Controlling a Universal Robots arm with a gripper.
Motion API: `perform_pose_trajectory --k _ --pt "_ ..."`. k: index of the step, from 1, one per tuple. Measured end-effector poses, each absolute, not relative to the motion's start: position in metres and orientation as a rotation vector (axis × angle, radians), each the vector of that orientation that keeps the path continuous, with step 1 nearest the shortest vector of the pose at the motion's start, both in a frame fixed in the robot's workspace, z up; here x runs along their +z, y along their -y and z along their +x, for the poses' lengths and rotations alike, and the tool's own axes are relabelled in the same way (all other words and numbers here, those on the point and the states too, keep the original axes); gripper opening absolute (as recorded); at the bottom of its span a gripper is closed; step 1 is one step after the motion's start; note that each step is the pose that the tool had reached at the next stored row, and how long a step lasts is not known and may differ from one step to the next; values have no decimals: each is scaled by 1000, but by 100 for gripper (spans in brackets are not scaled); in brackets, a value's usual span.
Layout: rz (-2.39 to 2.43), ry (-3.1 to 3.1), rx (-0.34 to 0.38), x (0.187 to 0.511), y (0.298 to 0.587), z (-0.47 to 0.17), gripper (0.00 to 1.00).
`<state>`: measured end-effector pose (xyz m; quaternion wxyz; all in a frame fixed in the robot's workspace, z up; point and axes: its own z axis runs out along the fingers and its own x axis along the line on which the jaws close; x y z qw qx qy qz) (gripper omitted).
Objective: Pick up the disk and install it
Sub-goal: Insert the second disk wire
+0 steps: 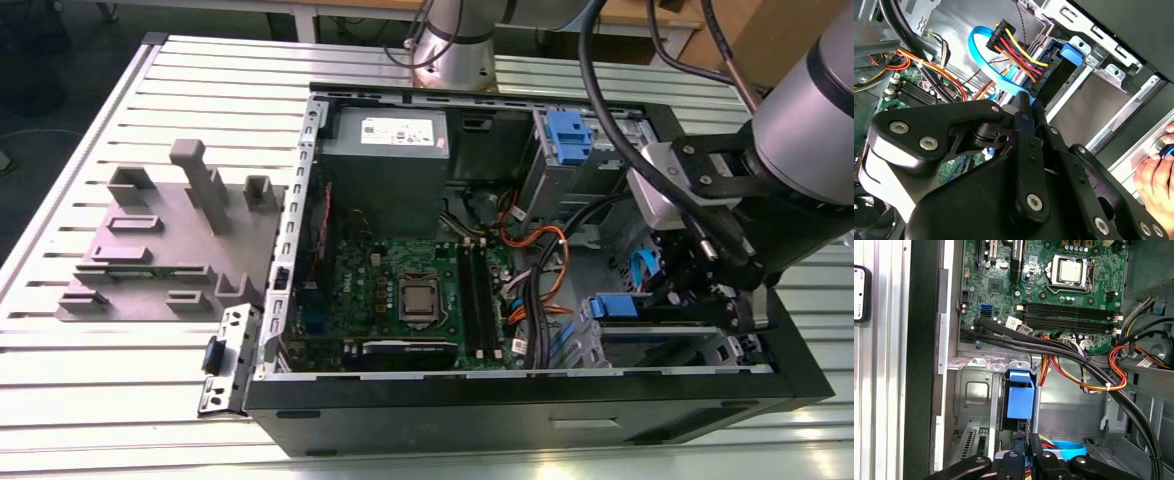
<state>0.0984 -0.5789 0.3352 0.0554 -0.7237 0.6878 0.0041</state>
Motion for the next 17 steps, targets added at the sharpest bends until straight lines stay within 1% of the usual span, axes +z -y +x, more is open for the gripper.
perform_pose_trajectory --k 17 --pt "-2189 -2085 23 331 579 98 16"
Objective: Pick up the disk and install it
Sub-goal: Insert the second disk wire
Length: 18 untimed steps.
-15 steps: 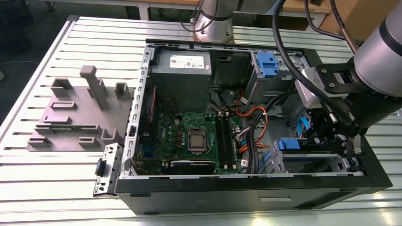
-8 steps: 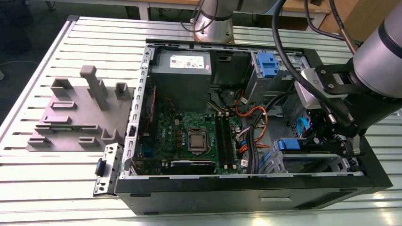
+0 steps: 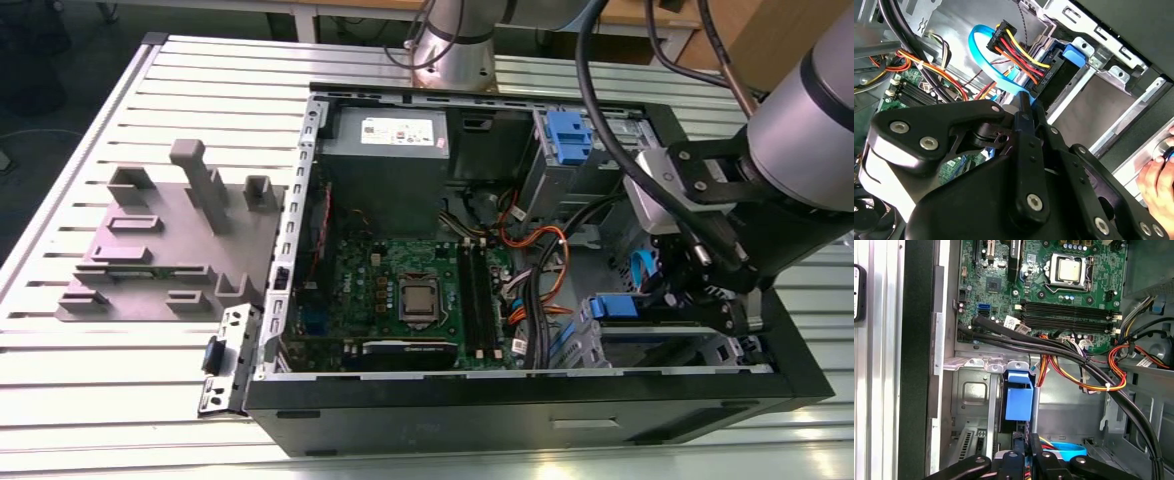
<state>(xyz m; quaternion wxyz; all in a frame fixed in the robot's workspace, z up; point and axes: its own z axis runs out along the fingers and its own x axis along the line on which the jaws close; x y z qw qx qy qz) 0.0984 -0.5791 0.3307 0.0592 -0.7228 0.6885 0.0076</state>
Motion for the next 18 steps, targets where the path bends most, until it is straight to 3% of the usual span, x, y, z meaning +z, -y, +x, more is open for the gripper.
perform_pose_trajectory --k 11,13,14,18 --pt "-2186 -2083 28 327 579 98 16" --pt "-2185 -2083 29 327 579 98 17" --pt "-2185 -2083 29 327 579 98 24" --pt "-2186 -2083 28 332 579 98 24"
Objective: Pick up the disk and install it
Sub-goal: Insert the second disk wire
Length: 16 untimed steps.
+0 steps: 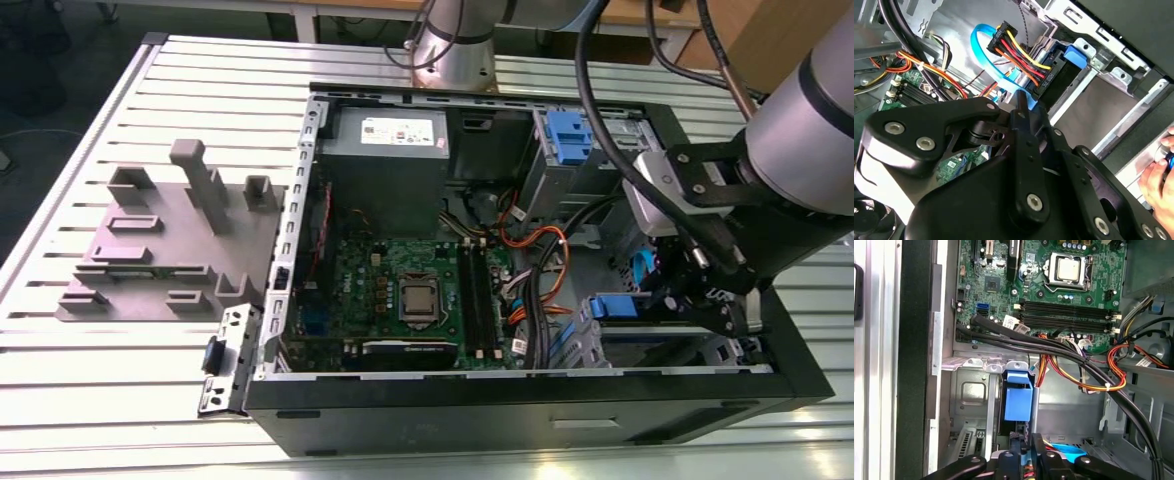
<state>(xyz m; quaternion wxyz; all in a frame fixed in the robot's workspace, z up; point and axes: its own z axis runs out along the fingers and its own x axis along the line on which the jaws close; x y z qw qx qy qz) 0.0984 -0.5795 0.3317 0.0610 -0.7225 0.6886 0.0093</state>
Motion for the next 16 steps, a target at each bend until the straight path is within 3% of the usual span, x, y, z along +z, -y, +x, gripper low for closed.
perform_pose_trajectory --k 8,12,16 --pt "-2186 -2083 28 343 579 98 24" --pt "-2187 -2084 30 344 579 100 11" --pt "-2187 -2085 31 341 579 103 11"
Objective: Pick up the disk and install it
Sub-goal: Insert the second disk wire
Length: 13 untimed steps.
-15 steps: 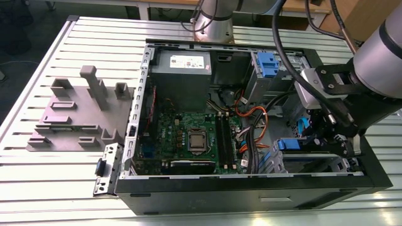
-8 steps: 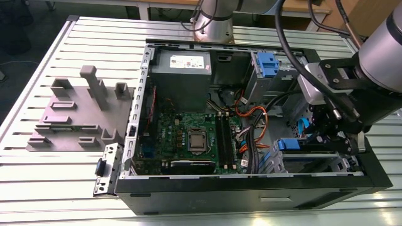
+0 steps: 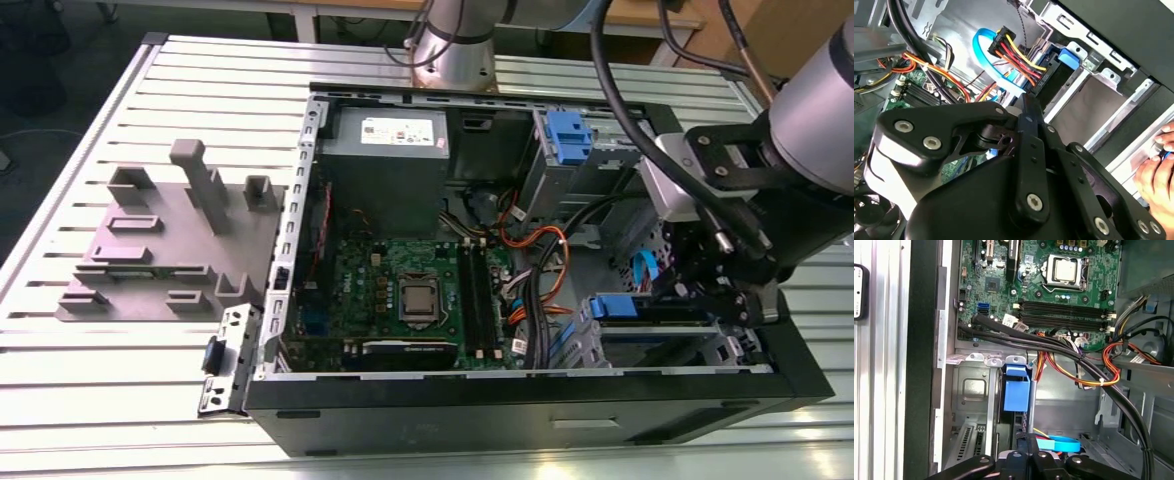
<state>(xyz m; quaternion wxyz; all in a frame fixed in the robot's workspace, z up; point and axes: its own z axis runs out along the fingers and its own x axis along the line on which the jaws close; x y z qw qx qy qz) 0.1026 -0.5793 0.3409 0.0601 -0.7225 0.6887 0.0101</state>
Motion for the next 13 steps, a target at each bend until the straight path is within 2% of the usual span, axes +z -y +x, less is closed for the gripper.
perform_pose_trajectory --k 13 --pt "-2187 -2085 31 334 579 107 11"
